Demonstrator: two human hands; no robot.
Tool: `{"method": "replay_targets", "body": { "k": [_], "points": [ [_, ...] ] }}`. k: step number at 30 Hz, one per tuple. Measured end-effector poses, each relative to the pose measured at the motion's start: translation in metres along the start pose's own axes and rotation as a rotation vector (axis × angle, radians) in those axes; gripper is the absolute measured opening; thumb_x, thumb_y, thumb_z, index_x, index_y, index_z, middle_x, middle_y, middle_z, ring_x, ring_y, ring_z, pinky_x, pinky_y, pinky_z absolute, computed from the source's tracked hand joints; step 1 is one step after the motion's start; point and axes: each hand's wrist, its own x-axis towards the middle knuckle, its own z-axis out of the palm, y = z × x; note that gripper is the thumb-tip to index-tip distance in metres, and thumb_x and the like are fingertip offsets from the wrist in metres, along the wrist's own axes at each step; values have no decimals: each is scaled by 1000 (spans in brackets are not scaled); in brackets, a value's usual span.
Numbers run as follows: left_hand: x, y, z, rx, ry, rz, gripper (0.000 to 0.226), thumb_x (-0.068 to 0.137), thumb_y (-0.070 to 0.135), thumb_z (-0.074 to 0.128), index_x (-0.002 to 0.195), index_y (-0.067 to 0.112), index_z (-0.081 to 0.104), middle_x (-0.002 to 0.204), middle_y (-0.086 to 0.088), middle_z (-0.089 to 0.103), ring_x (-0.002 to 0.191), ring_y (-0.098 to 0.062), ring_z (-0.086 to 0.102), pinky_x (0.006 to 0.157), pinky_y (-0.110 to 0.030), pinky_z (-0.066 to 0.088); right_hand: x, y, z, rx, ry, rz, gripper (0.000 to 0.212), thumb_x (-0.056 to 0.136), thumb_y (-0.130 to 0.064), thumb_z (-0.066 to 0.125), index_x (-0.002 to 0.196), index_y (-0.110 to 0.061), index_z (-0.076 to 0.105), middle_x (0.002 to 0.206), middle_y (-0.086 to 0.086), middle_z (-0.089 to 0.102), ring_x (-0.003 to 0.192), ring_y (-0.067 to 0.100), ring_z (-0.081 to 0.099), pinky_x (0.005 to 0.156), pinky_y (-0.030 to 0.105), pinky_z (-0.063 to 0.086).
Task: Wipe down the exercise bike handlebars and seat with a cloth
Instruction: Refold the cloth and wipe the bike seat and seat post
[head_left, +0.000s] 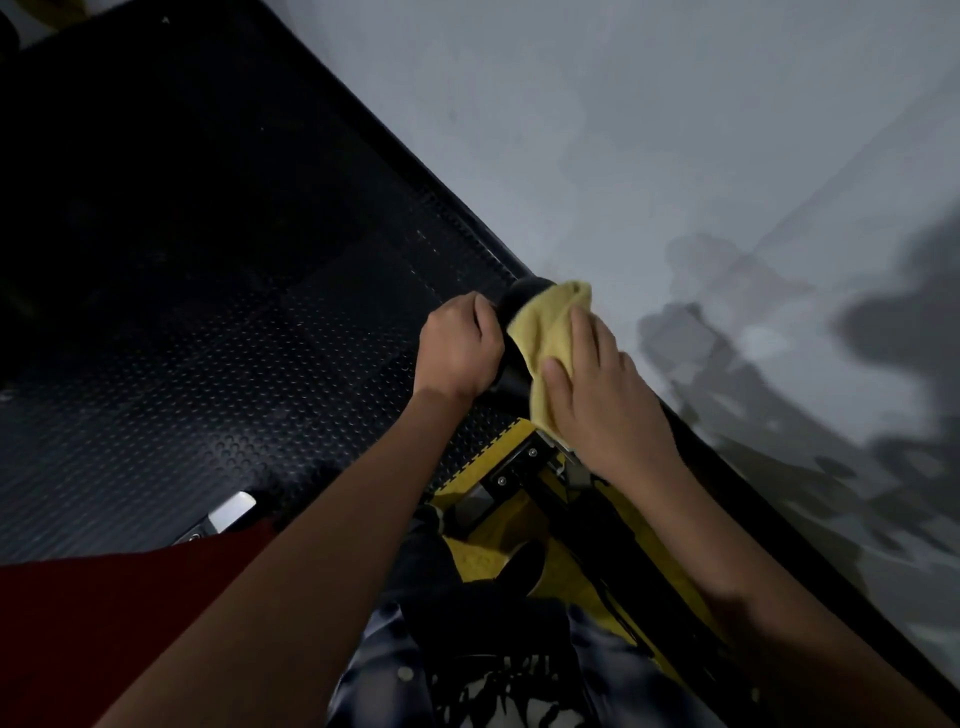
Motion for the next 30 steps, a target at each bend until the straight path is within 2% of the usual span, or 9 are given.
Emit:
{"method": "replay_targets", "body": {
  "k": [4,8,12,14,18,20,22,26,30],
  "points": [
    [-2,1,0,-8,2,13,35,101,18,38,77,7,61,75,-4,63,66,-17,56,62,-26,36,-35,7,-8,-152,3,-78,68,107,-53,18,160,-9,13,162,17,28,124,29,55,96,38,53],
    [-1,4,-1,10,6,18,35,101,17,39,75,6,59,74,-4,61,65,-18,54,61,-31,39,15,-5,-2,-11,3,-39,65,106,-49,17,157,-8,18,160,18,29,117,34,55,87,43,52],
    [-2,6,-3,12,-17,-23,38,102,20,39,67,10,48,66,-1,50,60,-18,46,59,-31,28,86,-20,-1,129,57,-15,45,106,-37,34,137,-10,52,138,14,56,115,37,55,93,43,44],
    [-1,6,-4,13,-17,-37,38,102,21,39,66,10,47,66,0,49,60,-17,44,59,-31,27,102,-22,-1,175,23,9,40,106,-39,35,127,-13,58,128,10,61,112,35,56,91,41,43],
    [-4,7,-3,6,-9,-39,40,101,19,39,63,12,44,63,1,48,56,-15,43,57,-30,26,71,-15,11,81,75,-50,58,105,-47,21,143,-11,44,147,10,48,126,29,51,97,45,46],
    [-3,5,-3,6,-2,-34,39,102,19,39,64,11,47,63,1,50,56,-12,45,57,-29,27,34,-9,11,44,70,-41,63,106,-48,17,154,-9,28,158,14,34,120,30,55,91,45,52],
    [-3,3,-3,4,-5,-23,38,102,19,38,70,7,56,68,-2,57,59,-15,50,59,-29,31,-5,-1,4,6,59,-10,64,107,-49,20,158,-11,19,159,14,32,112,29,61,83,37,56],
    [-1,1,-2,-5,-9,-5,37,102,19,39,73,6,59,71,-3,59,63,-17,54,60,-28,34,-44,10,-9,-68,30,-8,64,106,-51,20,159,-15,18,154,6,41,109,18,62,78,27,55],
    [0,1,-1,12,-8,2,37,102,19,39,74,6,60,72,-4,60,63,-18,53,61,-28,32,2,0,-2,37,21,15,63,105,-49,22,156,-12,18,155,14,37,112,29,59,80,38,56]
  ]
}}
